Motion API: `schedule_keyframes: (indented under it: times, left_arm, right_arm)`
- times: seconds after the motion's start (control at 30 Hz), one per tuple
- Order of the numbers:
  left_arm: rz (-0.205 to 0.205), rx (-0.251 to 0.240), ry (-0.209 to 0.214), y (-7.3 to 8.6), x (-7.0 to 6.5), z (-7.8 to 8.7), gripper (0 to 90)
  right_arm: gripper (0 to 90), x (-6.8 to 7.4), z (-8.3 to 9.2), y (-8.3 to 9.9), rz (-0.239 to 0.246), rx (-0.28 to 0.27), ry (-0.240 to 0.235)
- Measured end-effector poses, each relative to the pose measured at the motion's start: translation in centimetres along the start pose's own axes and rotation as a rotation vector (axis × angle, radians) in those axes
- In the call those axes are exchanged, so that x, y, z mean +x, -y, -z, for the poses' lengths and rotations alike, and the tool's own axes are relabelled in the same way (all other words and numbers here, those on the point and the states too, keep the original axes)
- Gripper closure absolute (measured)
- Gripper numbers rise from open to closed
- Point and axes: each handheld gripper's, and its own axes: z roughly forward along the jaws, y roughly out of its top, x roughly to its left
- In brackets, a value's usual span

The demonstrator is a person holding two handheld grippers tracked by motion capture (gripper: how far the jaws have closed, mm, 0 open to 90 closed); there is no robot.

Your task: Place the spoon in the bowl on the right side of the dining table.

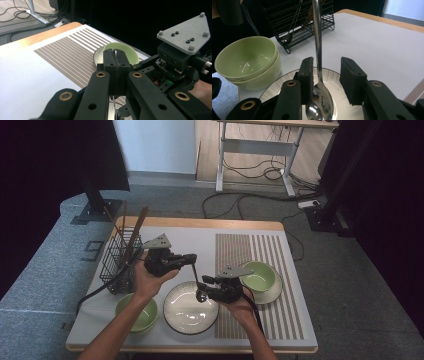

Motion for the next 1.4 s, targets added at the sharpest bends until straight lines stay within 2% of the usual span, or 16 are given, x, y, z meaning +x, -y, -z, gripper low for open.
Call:
schedule_keyframes:
  times: [0.3, 0.57, 0.9, 1.23, 1.4]
  left_arm:
    - [0.005, 0.005, 0.015, 0.1, -0.1, -0.2, 89.8]
    - [-0.002, 0.015, 0.025, 0.3, -0.1, -0.4, 89.7]
    - [-0.01, 0.015, 0.05, 0.3, -0.1, -0.3, 89.1]
    - [-0.007, -0.004, 0.056, 0.2, 0.0, -0.1, 79.7]
    - [-0.008, -0.023, 0.034, 0.0, 0.1, 0.6, 69.5]
  right_arm:
    - [74.3, 0.3, -0.2, 0.0, 0.019, -0.012, -0.002]
    - [84.3, 0.4, -0.3, -0.1, 0.028, -0.022, -0.025]
    - [85.5, 0.4, -0.1, -0.1, 0.033, -0.024, -0.034]
    - [89.4, 0.3, 0.0, -0.1, 0.025, -0.025, -0.023]
    - [89.3, 0.2, 0.1, -0.1, 0.023, -0.025, -0.015]
